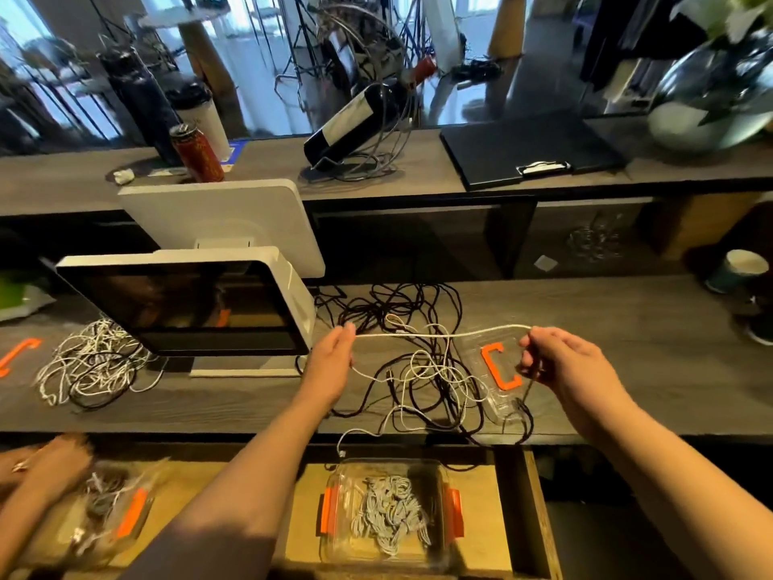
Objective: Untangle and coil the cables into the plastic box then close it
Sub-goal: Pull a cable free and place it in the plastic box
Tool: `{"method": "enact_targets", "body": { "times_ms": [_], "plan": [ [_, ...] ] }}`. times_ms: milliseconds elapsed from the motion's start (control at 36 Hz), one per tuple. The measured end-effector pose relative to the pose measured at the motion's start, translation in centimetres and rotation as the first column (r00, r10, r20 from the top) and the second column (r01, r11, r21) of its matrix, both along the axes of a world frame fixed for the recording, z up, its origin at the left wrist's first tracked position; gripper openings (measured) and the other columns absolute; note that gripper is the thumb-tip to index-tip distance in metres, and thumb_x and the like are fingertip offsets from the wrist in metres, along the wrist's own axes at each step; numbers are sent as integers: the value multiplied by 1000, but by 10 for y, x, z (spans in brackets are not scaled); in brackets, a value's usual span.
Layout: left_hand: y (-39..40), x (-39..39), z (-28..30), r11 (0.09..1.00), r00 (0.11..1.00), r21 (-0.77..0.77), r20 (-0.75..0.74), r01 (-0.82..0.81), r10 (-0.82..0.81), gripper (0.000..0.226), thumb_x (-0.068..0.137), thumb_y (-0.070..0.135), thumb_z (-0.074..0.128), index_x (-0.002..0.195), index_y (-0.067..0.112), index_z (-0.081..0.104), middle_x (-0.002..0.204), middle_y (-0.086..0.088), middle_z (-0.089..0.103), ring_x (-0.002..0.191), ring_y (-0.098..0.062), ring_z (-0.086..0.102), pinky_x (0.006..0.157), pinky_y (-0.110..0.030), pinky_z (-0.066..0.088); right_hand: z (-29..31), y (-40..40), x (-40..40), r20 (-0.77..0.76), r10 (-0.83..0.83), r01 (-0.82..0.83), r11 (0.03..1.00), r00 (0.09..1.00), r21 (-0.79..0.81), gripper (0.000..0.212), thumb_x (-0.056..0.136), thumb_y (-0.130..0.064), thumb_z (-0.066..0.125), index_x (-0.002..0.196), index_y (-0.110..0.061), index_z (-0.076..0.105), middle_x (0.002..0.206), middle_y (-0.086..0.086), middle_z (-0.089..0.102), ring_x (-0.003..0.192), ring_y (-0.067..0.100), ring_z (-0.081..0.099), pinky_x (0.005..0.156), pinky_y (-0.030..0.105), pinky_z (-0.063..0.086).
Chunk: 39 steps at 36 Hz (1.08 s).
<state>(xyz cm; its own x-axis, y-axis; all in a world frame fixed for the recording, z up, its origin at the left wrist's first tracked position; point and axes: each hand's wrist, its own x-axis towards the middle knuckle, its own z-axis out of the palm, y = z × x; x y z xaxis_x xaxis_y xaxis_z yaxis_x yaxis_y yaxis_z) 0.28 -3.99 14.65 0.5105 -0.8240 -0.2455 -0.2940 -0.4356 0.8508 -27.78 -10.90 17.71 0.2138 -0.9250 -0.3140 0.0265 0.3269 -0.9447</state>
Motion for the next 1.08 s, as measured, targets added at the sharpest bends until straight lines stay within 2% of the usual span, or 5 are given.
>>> {"method": "enact_targets", "body": {
  "times_ms": [389,500,694,917,1083],
  "plan": [
    [-19,-54,73,956,966,-222,215,190,-142,38,99,43,56,66,23,53,61,9,50,55,0,46,57,-20,40,1,8,53,-530,253,-375,917,809,-134,52,86,-19,75,131,-26,51,125,-13,53,119,4,49,95,19,42],
    [-15,-63,75,936,926,-198,304,291,-224,44,104,41,47,63,25,48,58,8,45,53,0,44,52,-16,35,33,12,68,-375,440,-517,846,816,-131,9,91,-12,65,99,-16,69,97,1,71,93,19,66,95,37,52],
    [-12,-43,55,961,987,-240,120,137,-111,54,107,42,35,58,21,44,52,7,36,46,-5,34,48,-21,26,50,14,68,-84,302,-314,928,949,-202,33,94,-20,51,65,-22,65,55,-4,43,55,14,38,55,30,32],
    [11,-2,-2,997,999,68,30,26,-28,55,105,52,29,97,8,61,93,-1,59,82,-7,51,68,-24,37,51,8,45,111,18,3,984,994,-180,30,93,-9,49,64,-12,55,57,1,38,51,10,37,51,29,31],
    [0,9,21,983,991,-130,-50,-129,124,46,107,45,34,80,14,53,84,-3,58,84,-14,54,75,-28,38,25,7,29,-68,-38,27,988,997,-153,26,97,-14,52,74,-6,63,66,9,46,61,17,42,59,32,38]
  ]
}}
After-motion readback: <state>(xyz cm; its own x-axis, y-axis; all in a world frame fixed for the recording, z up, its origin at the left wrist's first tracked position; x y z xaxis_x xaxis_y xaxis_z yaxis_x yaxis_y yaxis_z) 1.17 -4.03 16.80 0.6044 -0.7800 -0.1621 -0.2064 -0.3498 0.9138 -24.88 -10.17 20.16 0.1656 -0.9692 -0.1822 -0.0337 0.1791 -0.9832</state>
